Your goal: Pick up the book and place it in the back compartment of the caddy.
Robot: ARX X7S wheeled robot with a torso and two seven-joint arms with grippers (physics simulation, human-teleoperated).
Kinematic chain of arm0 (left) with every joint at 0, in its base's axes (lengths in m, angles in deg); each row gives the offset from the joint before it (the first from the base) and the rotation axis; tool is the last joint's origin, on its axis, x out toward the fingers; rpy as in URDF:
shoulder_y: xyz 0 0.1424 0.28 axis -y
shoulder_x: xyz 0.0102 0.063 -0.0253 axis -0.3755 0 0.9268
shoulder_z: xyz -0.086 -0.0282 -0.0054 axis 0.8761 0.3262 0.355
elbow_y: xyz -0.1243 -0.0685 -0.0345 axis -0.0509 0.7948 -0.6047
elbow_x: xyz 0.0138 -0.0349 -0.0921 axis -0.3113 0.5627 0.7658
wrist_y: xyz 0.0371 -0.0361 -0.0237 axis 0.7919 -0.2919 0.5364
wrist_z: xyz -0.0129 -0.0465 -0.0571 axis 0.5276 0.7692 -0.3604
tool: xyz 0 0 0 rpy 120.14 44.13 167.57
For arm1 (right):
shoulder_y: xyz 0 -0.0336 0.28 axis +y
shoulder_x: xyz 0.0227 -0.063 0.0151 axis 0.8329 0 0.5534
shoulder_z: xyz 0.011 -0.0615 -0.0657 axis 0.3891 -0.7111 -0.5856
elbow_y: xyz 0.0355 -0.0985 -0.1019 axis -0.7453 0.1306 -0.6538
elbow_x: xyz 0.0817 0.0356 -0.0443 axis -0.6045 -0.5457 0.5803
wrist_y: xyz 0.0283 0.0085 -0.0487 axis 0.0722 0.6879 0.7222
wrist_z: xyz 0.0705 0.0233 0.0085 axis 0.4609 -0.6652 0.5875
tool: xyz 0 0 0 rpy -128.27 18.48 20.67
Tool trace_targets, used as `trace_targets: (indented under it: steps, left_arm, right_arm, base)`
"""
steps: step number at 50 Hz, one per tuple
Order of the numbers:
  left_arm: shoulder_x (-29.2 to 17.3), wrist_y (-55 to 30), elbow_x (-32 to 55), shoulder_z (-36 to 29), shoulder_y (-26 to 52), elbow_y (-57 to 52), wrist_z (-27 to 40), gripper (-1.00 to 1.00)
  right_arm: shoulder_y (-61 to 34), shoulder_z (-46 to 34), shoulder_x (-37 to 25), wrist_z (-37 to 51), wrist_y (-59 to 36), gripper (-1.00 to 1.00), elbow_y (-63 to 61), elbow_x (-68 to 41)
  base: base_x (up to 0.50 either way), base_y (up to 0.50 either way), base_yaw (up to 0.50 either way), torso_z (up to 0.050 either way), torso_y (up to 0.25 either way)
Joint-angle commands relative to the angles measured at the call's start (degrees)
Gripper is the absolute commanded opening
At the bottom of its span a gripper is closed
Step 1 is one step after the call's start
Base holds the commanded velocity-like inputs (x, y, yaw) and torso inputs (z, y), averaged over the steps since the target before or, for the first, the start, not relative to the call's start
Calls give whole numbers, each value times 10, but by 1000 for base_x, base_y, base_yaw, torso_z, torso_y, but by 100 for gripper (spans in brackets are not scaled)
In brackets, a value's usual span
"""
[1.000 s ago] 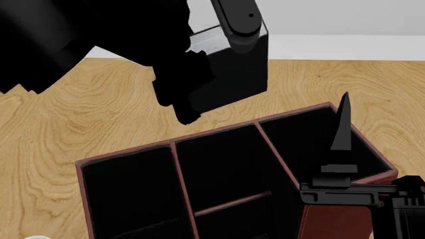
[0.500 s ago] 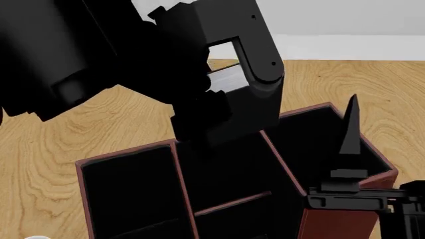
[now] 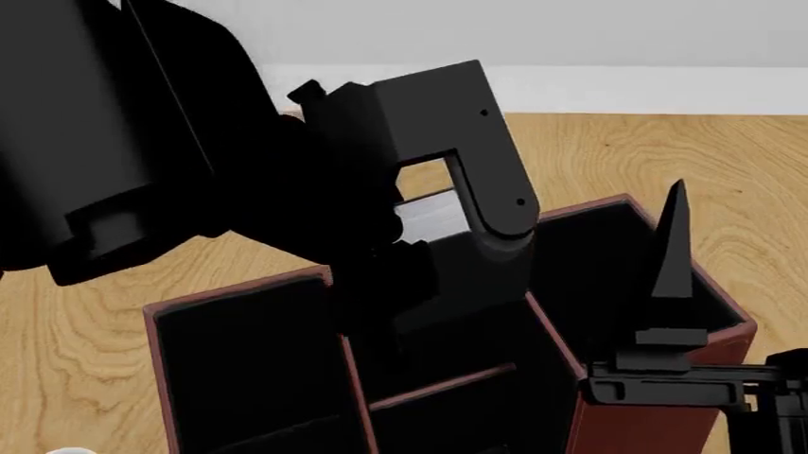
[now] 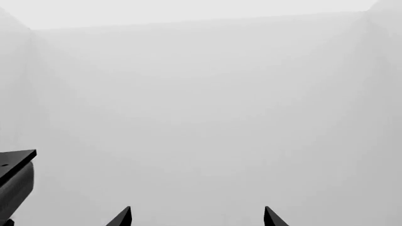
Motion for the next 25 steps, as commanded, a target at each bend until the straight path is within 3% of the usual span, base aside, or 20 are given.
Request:
trace_targets:
  steps: [1,25]
  left_arm:
    - [-8,-12,4,11,-9,-19,37,-100]
    - [-6,-12,32,34,-47,-26,80,-100]
  right_arm:
    - [-2,-5,0,-1,2,100,2,0]
    - [1,-6,-4,-1,4,100,-3,-7]
  base:
    - [0,0,0,10,0]
    - [0,0,0,0,1]
